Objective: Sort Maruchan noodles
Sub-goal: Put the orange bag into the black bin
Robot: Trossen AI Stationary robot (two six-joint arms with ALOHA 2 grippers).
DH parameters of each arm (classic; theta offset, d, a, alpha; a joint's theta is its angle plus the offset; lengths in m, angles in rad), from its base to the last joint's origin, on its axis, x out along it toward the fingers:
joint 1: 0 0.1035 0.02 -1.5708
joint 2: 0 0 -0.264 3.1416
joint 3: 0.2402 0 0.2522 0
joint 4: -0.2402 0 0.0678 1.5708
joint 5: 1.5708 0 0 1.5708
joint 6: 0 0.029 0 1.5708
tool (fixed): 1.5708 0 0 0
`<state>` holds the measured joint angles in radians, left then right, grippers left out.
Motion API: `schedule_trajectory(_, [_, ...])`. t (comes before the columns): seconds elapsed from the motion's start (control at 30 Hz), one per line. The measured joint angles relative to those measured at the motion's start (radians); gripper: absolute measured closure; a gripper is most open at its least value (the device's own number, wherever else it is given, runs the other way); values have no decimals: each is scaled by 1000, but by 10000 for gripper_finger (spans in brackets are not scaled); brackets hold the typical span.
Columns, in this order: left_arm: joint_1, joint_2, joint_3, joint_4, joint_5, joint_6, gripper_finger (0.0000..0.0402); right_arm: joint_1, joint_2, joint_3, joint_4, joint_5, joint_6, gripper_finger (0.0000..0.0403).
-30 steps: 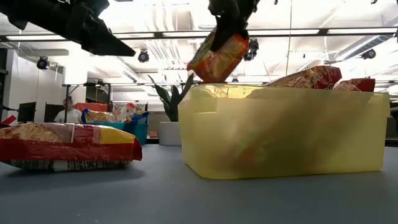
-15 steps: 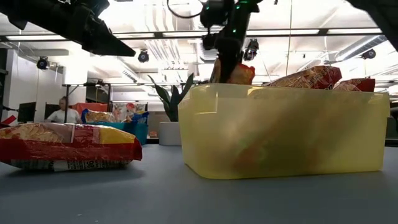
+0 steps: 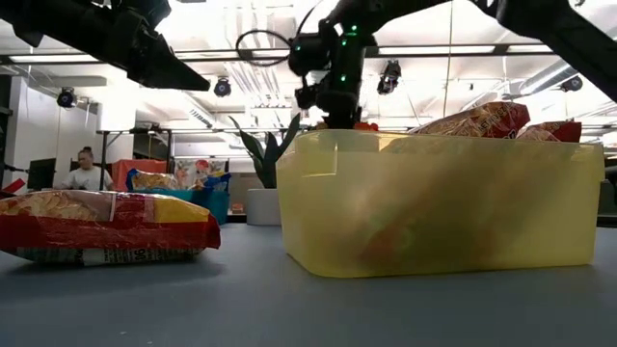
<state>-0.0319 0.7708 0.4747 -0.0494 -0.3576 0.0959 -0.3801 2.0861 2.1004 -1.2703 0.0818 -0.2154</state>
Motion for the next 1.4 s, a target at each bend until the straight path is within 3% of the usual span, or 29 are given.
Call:
schedule_trajectory(0.27, [0,1,0,-1,0,0,326,0,1,2,-10,3,3,238])
schedule_trajectory(0.5, [0,1,0,-14,0,0,326,0,-84,2,-10,58,21,239])
schedule_trajectory(0.7, [0,1,0,-13,0,0,326,0,-134,1,19,53,63,276])
schedule_trajectory(1.03, [0,1,0,-13,0,-9,326,0,-86,-68,83,71,52,374])
schedule_trajectory(1.4, [0,1,-1,-20,0,-12,326,15,-72,-191,177,-8,84,394])
